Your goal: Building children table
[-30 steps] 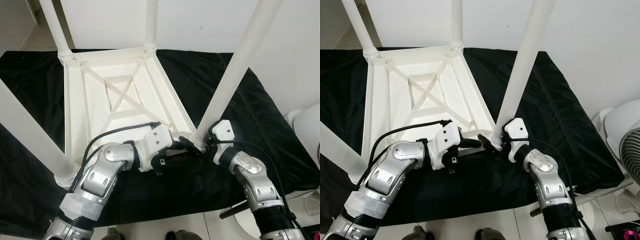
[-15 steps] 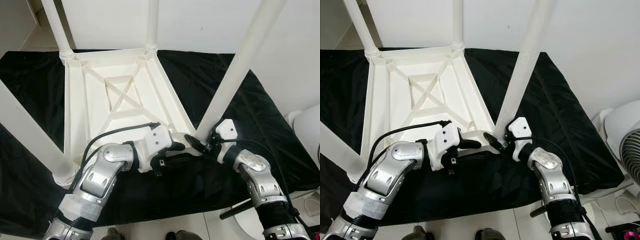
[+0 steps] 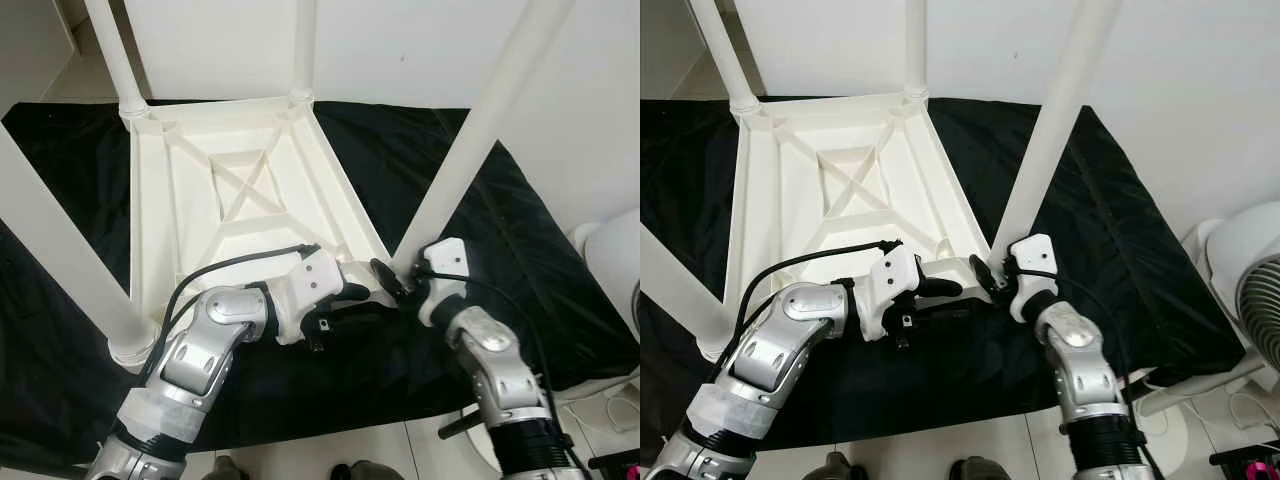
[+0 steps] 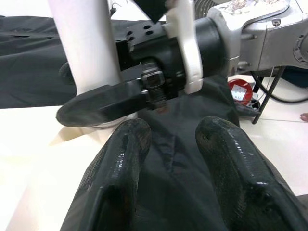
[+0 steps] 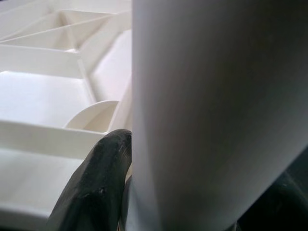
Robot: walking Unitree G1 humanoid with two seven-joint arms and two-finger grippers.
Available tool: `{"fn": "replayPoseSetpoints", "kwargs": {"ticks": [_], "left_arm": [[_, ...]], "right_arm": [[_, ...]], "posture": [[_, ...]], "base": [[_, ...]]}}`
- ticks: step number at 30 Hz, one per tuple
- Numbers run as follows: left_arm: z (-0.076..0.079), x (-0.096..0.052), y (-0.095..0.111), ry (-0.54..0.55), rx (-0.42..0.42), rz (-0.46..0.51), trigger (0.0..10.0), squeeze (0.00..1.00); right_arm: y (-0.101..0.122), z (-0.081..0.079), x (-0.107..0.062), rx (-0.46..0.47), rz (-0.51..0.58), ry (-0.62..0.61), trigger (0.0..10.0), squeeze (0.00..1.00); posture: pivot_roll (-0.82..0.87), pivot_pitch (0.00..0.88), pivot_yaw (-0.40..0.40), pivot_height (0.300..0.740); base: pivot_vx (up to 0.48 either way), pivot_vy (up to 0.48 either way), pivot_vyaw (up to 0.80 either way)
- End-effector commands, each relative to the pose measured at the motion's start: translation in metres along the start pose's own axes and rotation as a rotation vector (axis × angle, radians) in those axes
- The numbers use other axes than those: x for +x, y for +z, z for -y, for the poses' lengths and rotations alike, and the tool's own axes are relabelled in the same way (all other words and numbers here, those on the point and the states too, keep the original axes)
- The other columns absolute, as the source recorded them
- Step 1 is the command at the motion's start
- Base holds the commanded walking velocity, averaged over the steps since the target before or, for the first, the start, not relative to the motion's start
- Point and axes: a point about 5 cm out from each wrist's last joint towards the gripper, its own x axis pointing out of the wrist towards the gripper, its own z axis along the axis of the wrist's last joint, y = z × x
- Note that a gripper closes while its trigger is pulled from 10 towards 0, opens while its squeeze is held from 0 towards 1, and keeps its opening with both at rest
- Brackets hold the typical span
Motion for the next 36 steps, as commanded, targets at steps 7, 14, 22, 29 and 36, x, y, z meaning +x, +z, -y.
{"fn": "replayPoseSetpoints", "kwargs": {"ticks": [7, 14, 22, 29, 36], "left_arm": [[-0.008, 0.000, 0.002, 0.069, 0.007, -0.001, 10.0, 0.00], [-0.015, -0.005, 0.002, 0.082, 0.020, -0.013, 10.0, 0.00], [-0.008, -0.001, 0.002, 0.066, 0.016, -0.006, 10.0, 0.00], [-0.004, 0.001, 0.000, 0.062, 0.007, -0.004, 10.0, 0.00], [-0.008, -0.002, 0.000, 0.072, 0.008, -0.008, 10.0, 0.00]], "right_arm": [[-0.004, -0.025, -0.003, 0.135, -0.022, -0.285, 10.0, 0.00], [0.003, -0.038, -0.002, 0.138, -0.004, -0.241, 10.0, 0.00], [0.011, -0.042, -0.006, 0.159, 0.044, -0.164, 10.0, 1.00], [0.007, -0.027, -0.022, 0.080, 0.045, -0.106, 10.0, 0.00], [0.006, -0.006, -0.031, 0.020, 0.067, 0.052, 10.0, 0.00]], "posture": [[-0.13, 0.044, -0.025, 0.740], [-0.13, 0.049, -0.016, 0.740], [-0.13, 0.058, -0.020, 0.740], [-0.13, 0.060, -0.025, 0.740], [-0.13, 0.063, -0.014, 0.740]], "base": [[0.000, 0.000, 0.00], [0.000, 0.000, 0.00], [0.000, 0.000, 0.00], [0.000, 0.000, 0.00], [0.000, 0.000, 0.00]]}}
